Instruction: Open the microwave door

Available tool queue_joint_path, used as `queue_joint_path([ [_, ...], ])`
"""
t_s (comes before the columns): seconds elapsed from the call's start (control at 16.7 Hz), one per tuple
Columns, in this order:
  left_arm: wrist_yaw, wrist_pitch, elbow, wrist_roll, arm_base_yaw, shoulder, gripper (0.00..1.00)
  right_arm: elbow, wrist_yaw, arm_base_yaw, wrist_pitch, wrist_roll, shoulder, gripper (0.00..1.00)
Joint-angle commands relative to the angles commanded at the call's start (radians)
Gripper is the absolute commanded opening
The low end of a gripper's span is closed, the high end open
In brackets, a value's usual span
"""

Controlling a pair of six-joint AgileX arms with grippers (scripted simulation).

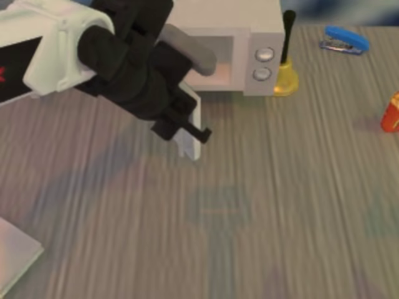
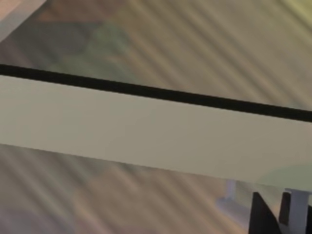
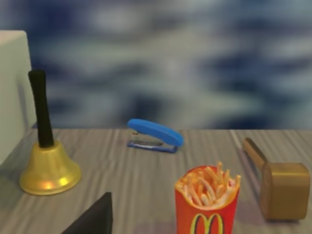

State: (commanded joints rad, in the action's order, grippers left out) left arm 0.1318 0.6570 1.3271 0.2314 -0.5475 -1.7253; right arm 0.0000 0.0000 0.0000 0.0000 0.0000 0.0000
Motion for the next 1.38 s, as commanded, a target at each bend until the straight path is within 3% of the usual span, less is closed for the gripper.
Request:
queue_joint_path([
  [0.54,0.008,0.001,-0.001,0.000,-0.003,0.001,0.00,0.000,0.000,0.000,0.000,0.000,0.000,1.00],
  [0.96,0.080,0.023,-0.039,0.148,0.058,0.039,0.00,0.000,0.000,0.000,0.000,0.000,0.000,1.00],
  [1.38,0.086,0.026,-0.043,0.158,0.063,0.041,0.00,0.000,0.000,0.000,0.000,0.000,0.000,1.00],
])
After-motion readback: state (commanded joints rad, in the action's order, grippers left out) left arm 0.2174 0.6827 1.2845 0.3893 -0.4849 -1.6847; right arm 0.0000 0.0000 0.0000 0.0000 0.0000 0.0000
